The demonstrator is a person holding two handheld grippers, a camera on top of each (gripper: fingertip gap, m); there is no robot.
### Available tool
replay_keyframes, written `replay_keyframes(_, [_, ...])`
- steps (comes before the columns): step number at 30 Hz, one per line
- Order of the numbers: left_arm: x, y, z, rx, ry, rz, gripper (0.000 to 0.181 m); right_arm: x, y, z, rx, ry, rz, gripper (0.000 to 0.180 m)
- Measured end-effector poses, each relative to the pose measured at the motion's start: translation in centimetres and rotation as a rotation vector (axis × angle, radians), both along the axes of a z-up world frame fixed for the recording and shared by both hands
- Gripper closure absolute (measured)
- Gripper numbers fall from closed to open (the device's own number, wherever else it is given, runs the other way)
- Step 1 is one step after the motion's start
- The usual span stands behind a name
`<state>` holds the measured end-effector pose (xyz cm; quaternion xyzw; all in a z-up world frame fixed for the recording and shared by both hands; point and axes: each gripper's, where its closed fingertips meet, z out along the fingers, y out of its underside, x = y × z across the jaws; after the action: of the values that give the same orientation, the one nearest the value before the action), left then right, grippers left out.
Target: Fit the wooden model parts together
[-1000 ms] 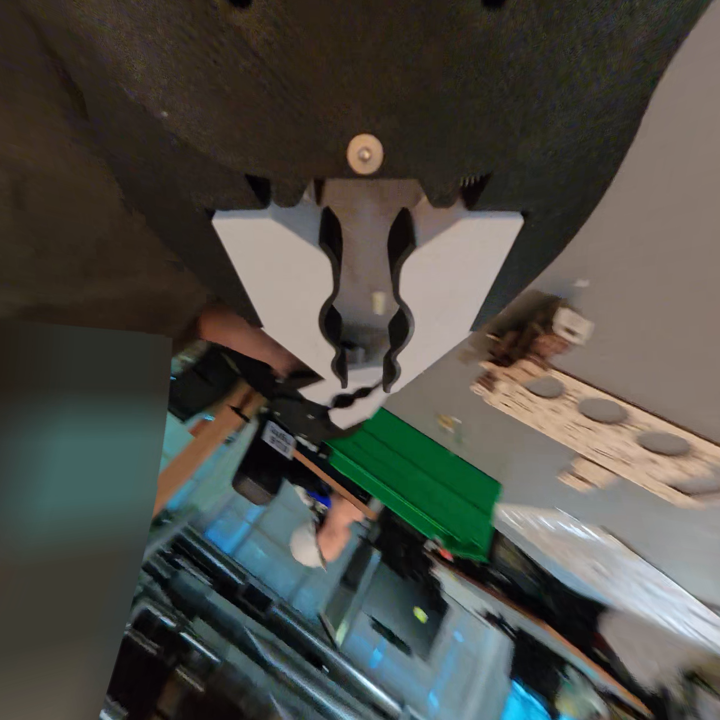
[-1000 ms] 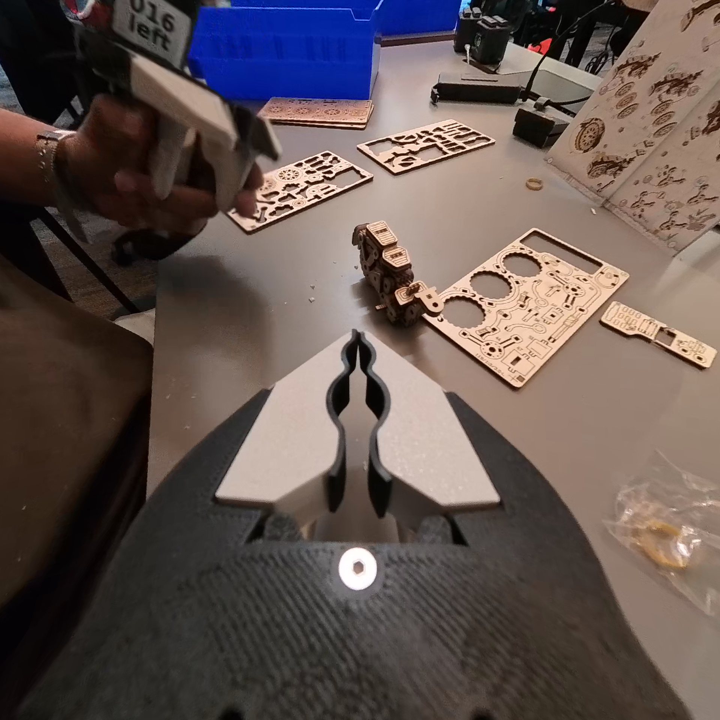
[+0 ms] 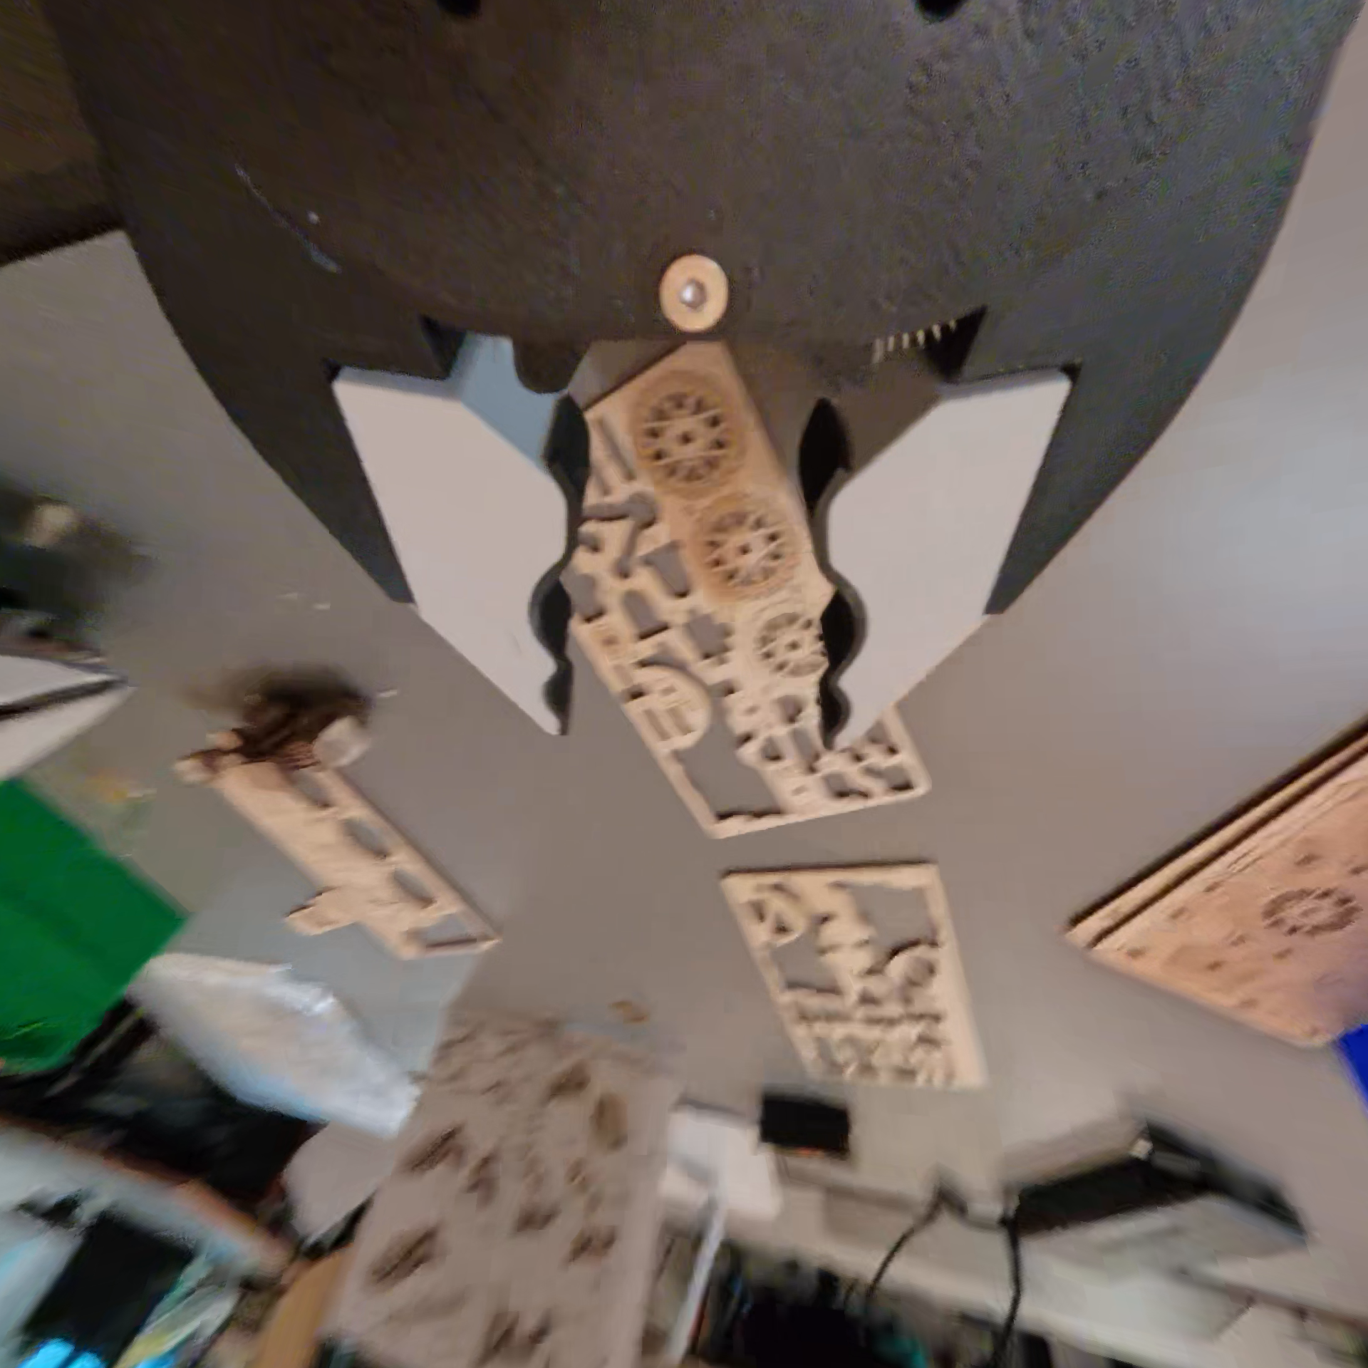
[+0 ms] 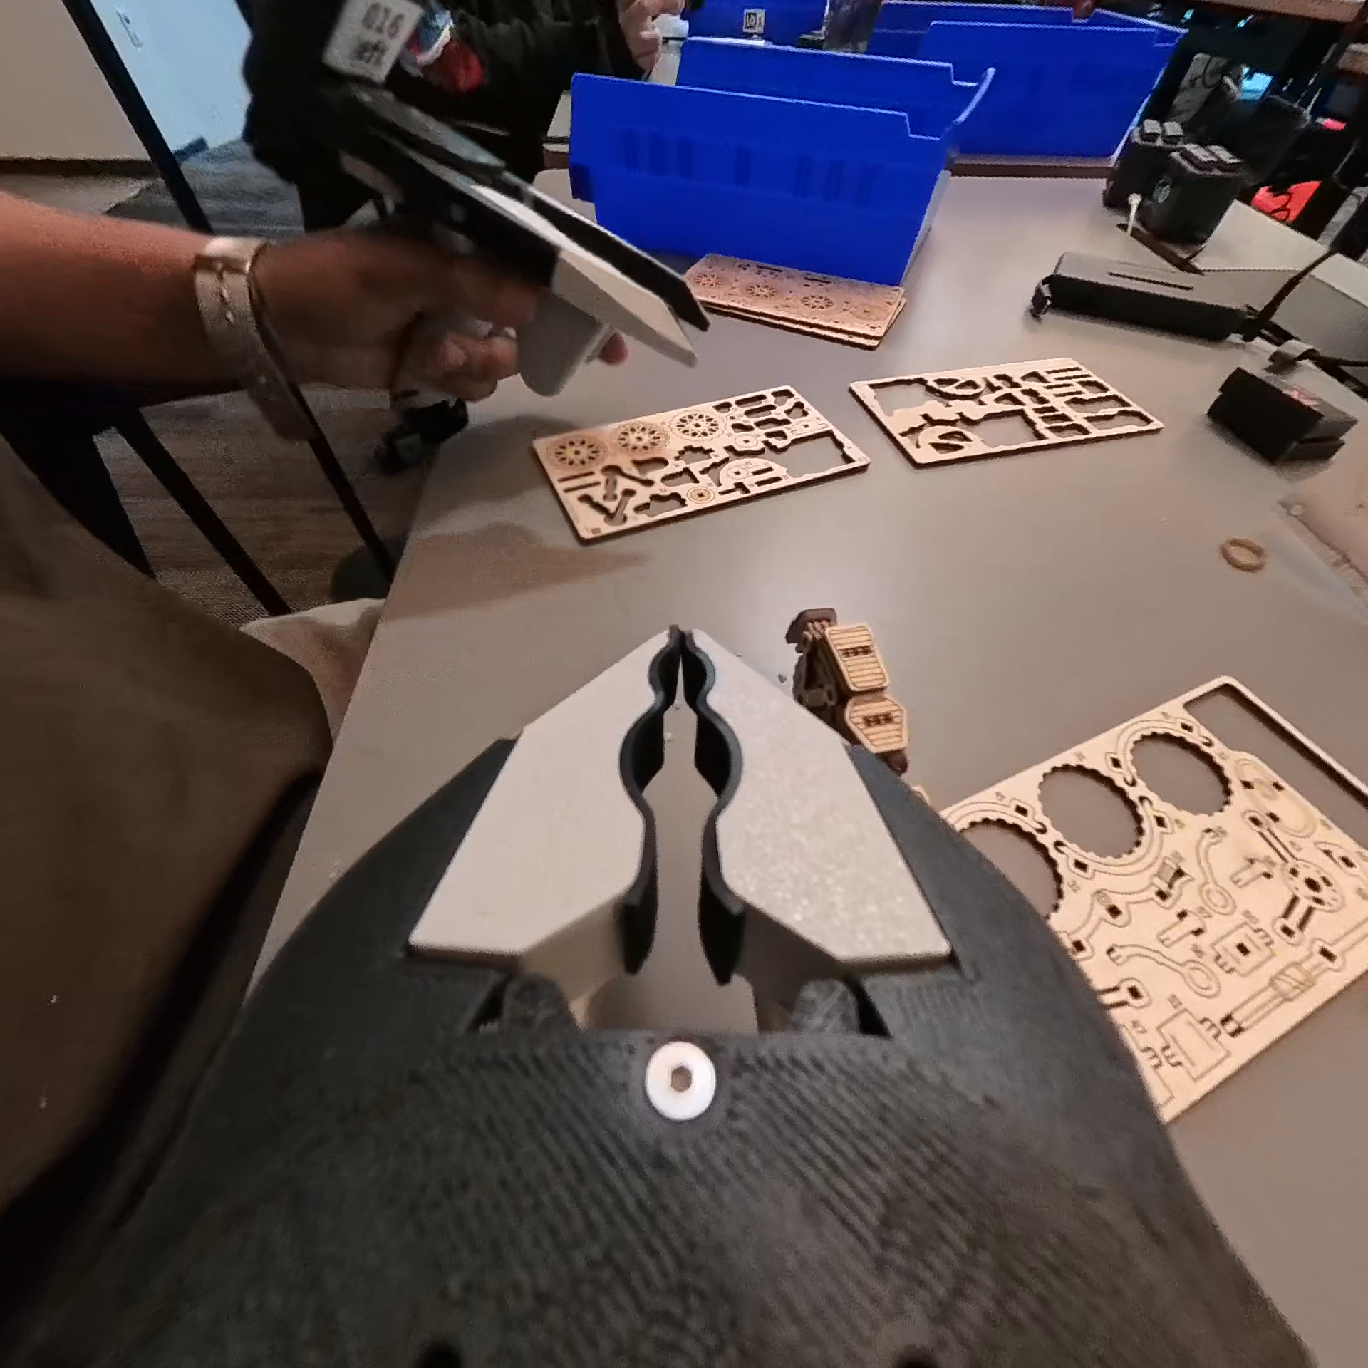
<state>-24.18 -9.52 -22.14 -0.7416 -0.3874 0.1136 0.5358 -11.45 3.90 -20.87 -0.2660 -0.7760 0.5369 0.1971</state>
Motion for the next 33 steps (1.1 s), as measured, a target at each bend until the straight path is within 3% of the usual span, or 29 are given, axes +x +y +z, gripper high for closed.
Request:
replay_keyframes(3, [-1.8,-2.8,-3.5,-0.251,-0.054,0.047,0.093,0.1,0.0,-0.3,0.036,0.014,-0.003,0.18])
replay_keyframes(6, [-2.5,-4.2,-4.8,-0.359,-0.079,0.069,0.098,0.3,0.2,-0.6,0.057,0.016,-0.01,0.18])
replay_keyframes(9, [-2.8,-4.0,-5.0,-0.367,-0.08,0.058,0.103,0.7,0.7,-1.1,0.077,-0.002,-0.023,0.18])
replay_keyframes(18, [-2.9,-2.0,-5.7,-0.395,-0.113,-0.027,0.093,1.6,2.2,-1.6,0.081,-0.024,-0.077,0.18])
replay_keyframes(24, [-2.3,-0.5,-5.5,-0.364,-0.108,-0.117,0.123,2.1,2.5,-1.8,0.104,-0.024,-0.101,0.18])
replay_keyframes(33, [-1.4,1.0,-5.1,-0.292,-0.146,-0.169,0.103,2.3,2.8,-2.1,0.139,-0.018,-0.12,0.18])
